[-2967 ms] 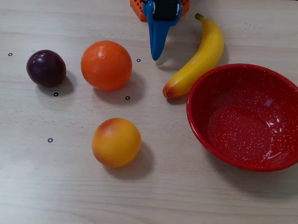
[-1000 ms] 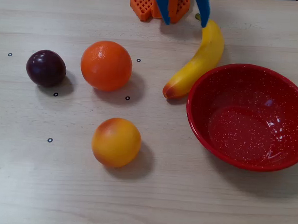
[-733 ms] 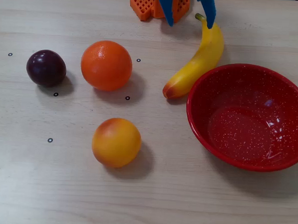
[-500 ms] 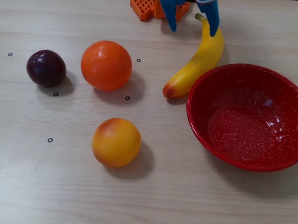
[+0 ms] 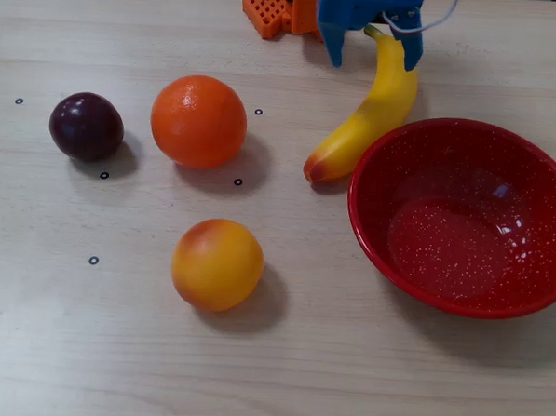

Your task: Put banana in the red bowl.

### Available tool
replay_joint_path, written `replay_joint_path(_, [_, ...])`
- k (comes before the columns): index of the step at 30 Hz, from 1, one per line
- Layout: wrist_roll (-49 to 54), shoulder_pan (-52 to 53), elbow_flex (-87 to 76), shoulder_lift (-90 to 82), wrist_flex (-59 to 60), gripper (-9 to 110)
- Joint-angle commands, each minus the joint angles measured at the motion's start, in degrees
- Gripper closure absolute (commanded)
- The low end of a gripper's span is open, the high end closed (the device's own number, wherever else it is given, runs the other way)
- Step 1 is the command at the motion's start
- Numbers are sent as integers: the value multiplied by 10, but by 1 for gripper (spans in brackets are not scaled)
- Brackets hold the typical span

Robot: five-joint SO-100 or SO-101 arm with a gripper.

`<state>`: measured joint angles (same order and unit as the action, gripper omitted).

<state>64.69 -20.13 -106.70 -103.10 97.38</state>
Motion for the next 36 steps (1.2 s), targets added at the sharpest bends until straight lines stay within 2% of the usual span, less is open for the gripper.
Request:
replay_joint_path(1, [14,-13,54,4,9,71])
replay_joint_path(14, [-21,-57,124,121,10,70])
replay_joint_path(36, [-80,-71,128,185,19,71])
